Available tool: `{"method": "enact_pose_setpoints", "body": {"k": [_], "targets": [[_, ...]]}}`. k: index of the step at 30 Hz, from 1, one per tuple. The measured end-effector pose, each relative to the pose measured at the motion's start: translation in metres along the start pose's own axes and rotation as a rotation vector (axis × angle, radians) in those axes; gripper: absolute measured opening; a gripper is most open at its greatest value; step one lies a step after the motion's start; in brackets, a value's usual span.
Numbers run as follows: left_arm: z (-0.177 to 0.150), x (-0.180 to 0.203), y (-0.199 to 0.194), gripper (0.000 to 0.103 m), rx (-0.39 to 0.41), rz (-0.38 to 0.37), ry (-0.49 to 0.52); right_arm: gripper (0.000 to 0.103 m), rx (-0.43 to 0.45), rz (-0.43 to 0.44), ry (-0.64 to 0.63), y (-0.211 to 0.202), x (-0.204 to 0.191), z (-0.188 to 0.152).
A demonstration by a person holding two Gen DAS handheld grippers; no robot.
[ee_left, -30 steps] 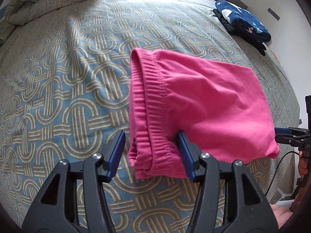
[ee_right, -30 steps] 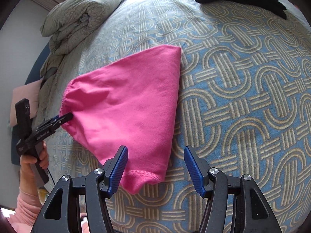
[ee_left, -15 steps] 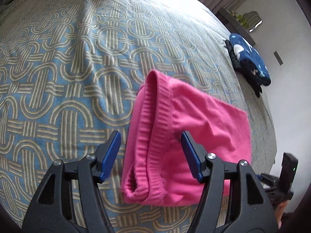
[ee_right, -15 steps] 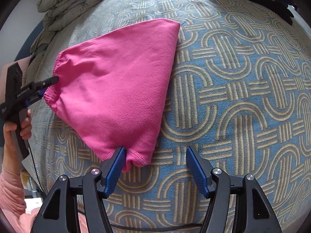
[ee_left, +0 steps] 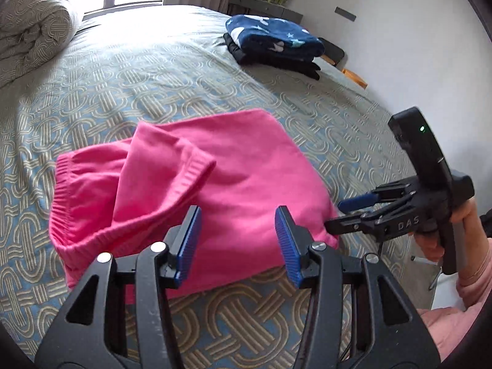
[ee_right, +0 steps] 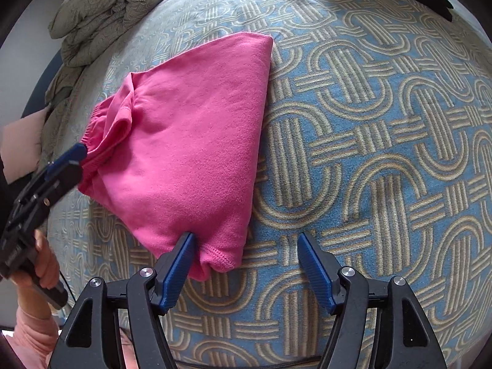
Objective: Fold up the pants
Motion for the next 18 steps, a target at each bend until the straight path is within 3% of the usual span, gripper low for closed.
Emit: {"method": "enact_pose_setpoints", "body": {"k": [5,7,8,10,11,13,15,18], "targets": [[-0.008,-0.050,-0.012,0.051,0.005,0.086,-0.130,0.070,0.005,0.001,-0.001,-0.001,0.001,0.003],[-0.007,-0.081,-0.020,0.051,0.011,0.218,-0.150,0.070,0.008,0.002,-0.002,-0.001,0.002,0.004],[-0.009,-0.103,-0.024,0.051,-0.001,0.321,-0.161,0.070,0.010,0.001,-0.003,-0.002,0.000,0.002],[-0.022,-0.148,-0.030,0.051,-0.064,0.493,-0.226,0.070,0.012,0.001,-0.001,-0.002,0.000,0.003],[-0.030,-0.165,-0.034,0.051,-0.082,0.526,-0.275,0.070,0.013,0.002,0.000,-0.003,0.001,0.003],[-0.043,-0.185,-0.046,0.051,-0.074,0.520,-0.385,0.070,0.018,0.003,0.002,-0.002,-0.001,0.001],[-0.041,-0.181,-0.056,0.051,-0.016,0.464,-0.421,0.070,0.023,0.005,0.004,-0.001,-0.002,-0.002],[-0.020,-0.140,-0.059,0.055,0.064,0.319,-0.298,0.072,0.017,0.006,0.007,0.001,-0.002,-0.002]]}}
Point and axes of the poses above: each gripper's, at about its wrist camera, not at the fingertips, and y roughly the way its jaws point, x to its right, z to its top, the point moved 6 cm from there along y, roughly the way its jaws point, and after that the axes turned 9 degrees about y, right-handed, at the moved point
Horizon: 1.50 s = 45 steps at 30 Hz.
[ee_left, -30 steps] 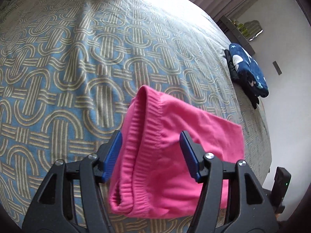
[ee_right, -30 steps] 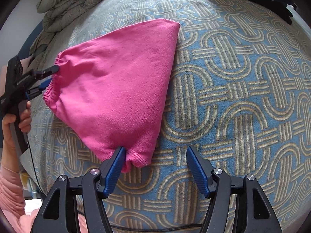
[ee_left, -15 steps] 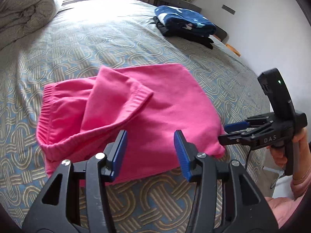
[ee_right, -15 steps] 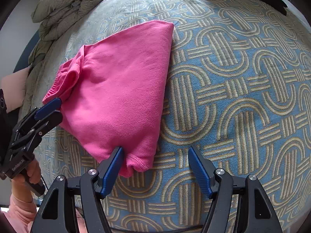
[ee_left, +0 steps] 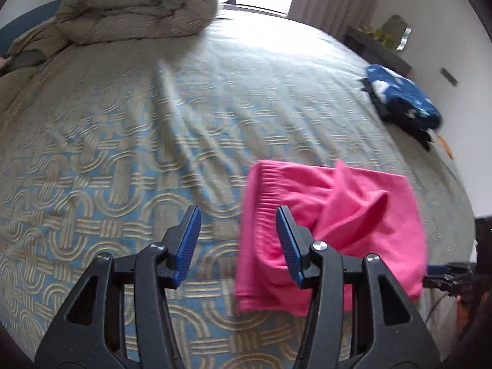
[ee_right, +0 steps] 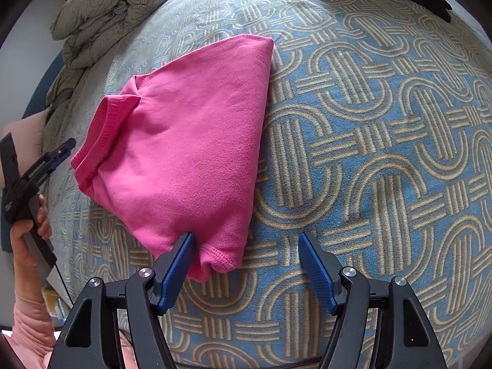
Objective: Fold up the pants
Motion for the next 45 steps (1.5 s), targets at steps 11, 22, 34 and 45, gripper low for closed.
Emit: {"method": "enact_pose_setpoints", "body": {"k": [11,22,34,45], "targets": [[-0.004,0.115,0.057,0.053,-0.091,0.127,0.602,0.073,0.007,-0.004,0.010,0.001,-0.002,0.002],[-0.004,-0.043,0.038,0.051,-0.145,0.193,-0.069,0.073,0.051,-0.054,-0.031,-0.021,0.003,0.017],[-0.017,-0.005,0.061,0.067,-0.211,-0.044,-0.066,0.073,0.100,-0.023,-0.079,-0.033,-0.011,0.062],[0.003,0.015,0.029,0.082,-0.112,-0.096,-0.010,0.073,0.217,-0.038,-0.150,-0.064,-0.017,0.069]]}}
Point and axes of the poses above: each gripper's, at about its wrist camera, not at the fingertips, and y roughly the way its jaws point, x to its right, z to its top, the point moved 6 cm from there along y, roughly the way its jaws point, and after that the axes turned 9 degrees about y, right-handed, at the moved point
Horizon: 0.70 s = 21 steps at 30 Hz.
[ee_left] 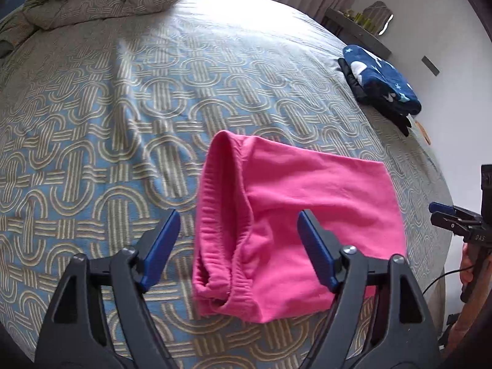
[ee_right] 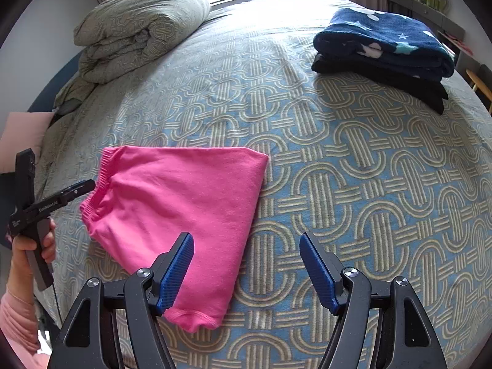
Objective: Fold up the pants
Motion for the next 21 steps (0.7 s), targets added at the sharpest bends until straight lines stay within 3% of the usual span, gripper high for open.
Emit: {"method": "enact_pose_setpoints", "body": {"k": [4,10,16,21], "targets": [[-0.006,0.010,0.022,0.082,-0.082,0.073,0.095,0.073,-0.056,0.059,0.029,0.013,-0.004,-0.006],[-0.012,0.013,0.034,0.082,-0.121,0.062,0.076,0.073,-0.161,0.253,0.131,0.036,-0.004,-0.019],[-0.011,0.009,0.039,0.082,-0.138,0.047,0.057,0.073,-0.194,0.269,0.179,0.051,0.002,-0.018],[-0.017,0.000,0.048,0.080,-0.179,-0.038,-0.011,0.073,-0.216,0.284,0.201,0.063,0.005,-0.014]]}}
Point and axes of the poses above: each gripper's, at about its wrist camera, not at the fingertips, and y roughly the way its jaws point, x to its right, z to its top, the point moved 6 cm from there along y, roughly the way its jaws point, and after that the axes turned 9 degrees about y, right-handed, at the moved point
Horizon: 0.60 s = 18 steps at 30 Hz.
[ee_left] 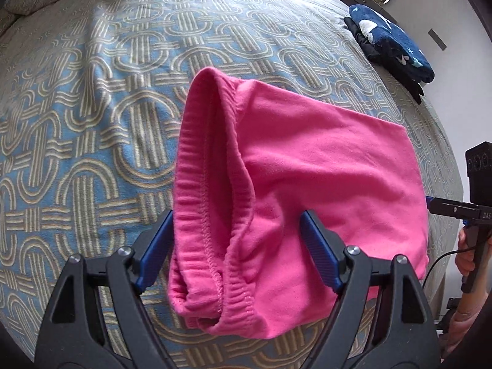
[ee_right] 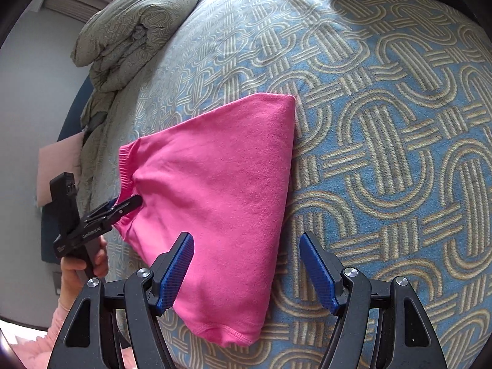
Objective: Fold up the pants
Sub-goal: 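Grasp the folded bundle with the left tool and lift it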
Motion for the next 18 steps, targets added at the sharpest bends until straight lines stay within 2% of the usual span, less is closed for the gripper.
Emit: {"method": "enact_pose_setpoints", "body": {"k": [7,10,14,18], "targets": [[-0.001,-0.015,-0.003,0.064,0.016,-0.103,-0.088,0.073,0.001,0.057,0.002,0.010,-0.004,0.014],[-0.003,-0.018,-0.005,0.060,0.019,-0.129,-0.114,0.073,-0.024,0.148,0.047,0.021,-0.005,0.017],[-0.005,-0.020,-0.009,0.058,0.020,-0.176,-0.141,0.069,-0.014,0.159,0.050,0.023,-0.009,0.019],[-0.005,-0.021,-0.010,0.052,0.012,-0.181,-0.144,0.035,0.004,0.082,0.037,0.020,-0.004,0.018]]}}
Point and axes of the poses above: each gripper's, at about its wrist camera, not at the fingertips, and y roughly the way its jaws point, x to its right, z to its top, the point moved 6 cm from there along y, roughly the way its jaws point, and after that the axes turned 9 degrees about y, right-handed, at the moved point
